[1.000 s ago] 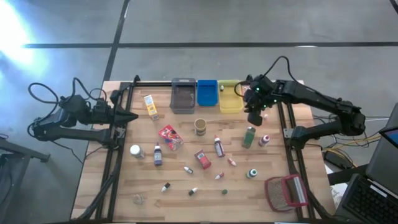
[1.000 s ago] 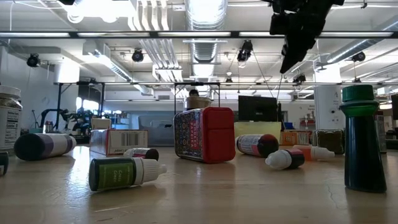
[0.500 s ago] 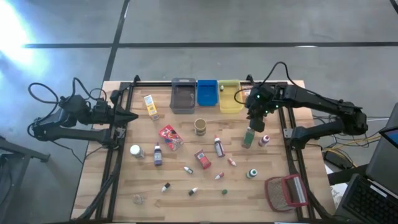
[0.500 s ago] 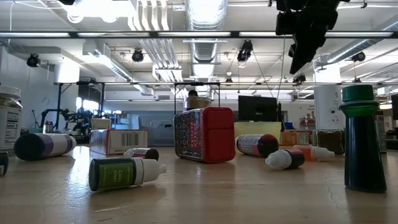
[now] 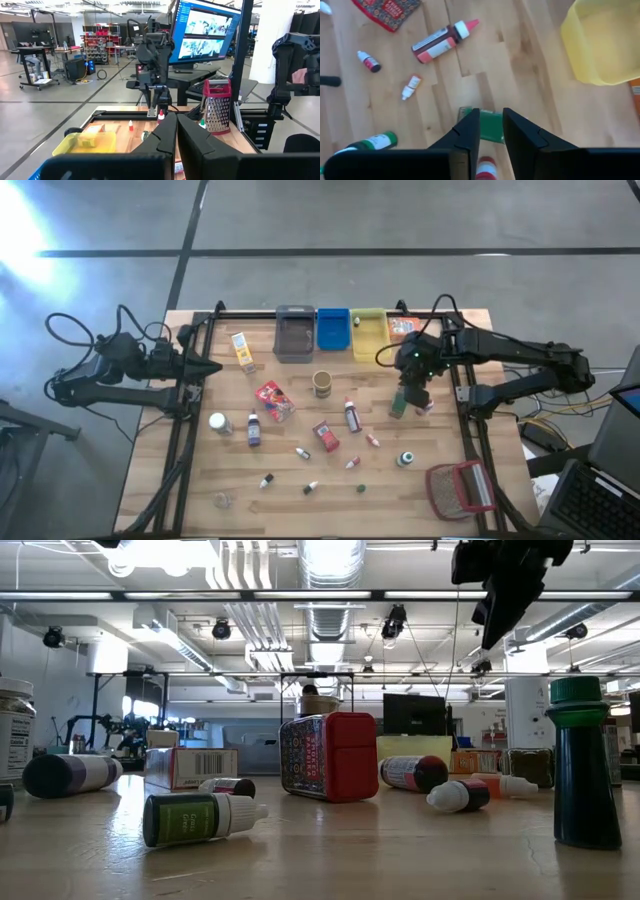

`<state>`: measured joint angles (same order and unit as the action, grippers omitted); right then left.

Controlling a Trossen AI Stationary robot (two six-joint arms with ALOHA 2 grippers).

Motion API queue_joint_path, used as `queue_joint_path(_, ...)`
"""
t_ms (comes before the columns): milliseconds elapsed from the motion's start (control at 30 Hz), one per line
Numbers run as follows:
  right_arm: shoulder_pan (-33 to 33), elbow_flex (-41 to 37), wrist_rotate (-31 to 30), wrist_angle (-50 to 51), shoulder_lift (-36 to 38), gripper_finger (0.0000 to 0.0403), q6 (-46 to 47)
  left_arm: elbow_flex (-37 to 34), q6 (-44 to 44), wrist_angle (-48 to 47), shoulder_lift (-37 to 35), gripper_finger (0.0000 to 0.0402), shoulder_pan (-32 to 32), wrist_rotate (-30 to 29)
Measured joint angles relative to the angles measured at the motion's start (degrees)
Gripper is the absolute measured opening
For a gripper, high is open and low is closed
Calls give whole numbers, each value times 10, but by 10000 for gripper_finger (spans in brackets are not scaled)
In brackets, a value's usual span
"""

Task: Pick & Place Kitchen Items
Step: Put the gold spice bottle into the black bin

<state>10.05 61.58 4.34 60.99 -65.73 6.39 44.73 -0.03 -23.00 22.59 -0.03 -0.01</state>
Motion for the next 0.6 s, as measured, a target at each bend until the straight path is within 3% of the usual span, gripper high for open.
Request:
queue_joint_path(400, -29, 0, 9, 9, 1, 104, 23, 0, 0, 0, 0, 19, 0, 0)
queue_joint_path(600, -85, 0, -66, 24, 11, 76, 24, 0, 0, 0, 0, 19, 0, 0)
